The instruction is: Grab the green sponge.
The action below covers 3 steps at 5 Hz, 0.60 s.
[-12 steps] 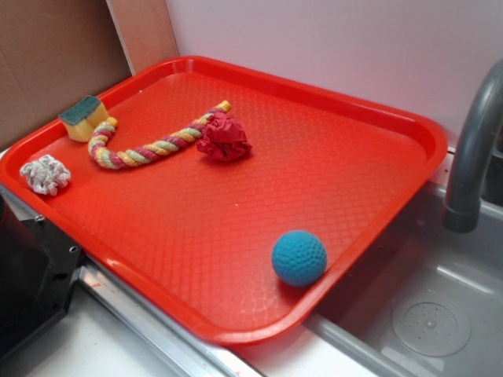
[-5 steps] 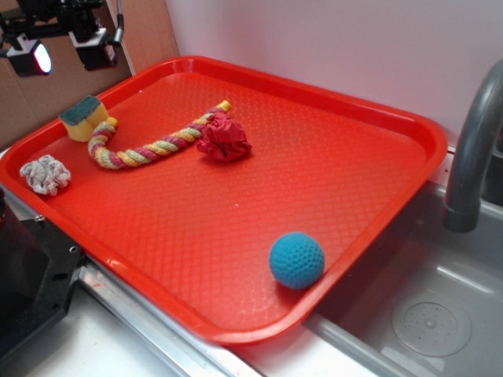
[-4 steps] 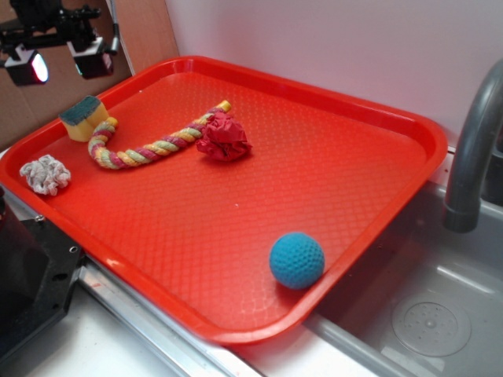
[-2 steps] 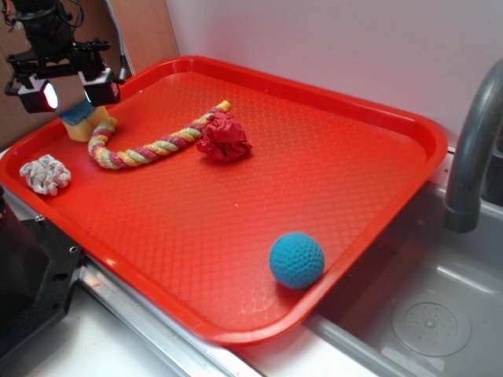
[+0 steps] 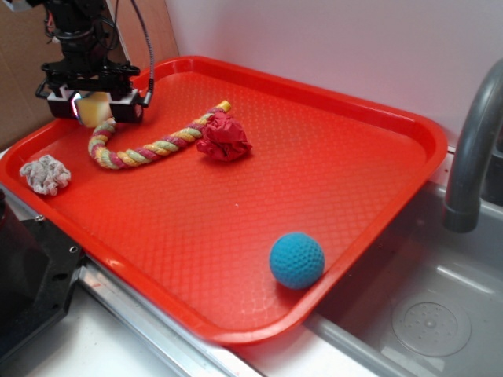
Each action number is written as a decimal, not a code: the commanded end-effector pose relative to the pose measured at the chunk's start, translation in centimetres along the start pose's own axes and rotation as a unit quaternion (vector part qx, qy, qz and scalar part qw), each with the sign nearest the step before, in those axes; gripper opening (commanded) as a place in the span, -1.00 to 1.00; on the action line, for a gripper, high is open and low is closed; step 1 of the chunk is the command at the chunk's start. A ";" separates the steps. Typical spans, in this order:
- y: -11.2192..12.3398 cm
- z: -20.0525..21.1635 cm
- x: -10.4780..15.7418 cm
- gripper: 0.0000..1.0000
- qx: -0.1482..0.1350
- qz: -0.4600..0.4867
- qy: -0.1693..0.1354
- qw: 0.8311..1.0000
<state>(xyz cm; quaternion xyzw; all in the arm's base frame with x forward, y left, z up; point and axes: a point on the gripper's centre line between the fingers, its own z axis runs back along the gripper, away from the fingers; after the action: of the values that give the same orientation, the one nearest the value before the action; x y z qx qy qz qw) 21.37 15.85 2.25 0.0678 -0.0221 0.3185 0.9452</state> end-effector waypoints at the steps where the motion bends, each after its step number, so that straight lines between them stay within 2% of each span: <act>1: -0.1 -0.1 0.2 -1.00 0.031 -0.029 -0.021 0.999; 3: -0.3 0.0 0.1 -1.00 0.041 -0.044 -0.019 0.998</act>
<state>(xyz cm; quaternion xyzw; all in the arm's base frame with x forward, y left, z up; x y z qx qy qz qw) 22.44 15.30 1.93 0.1125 -0.0260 0.2821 0.9524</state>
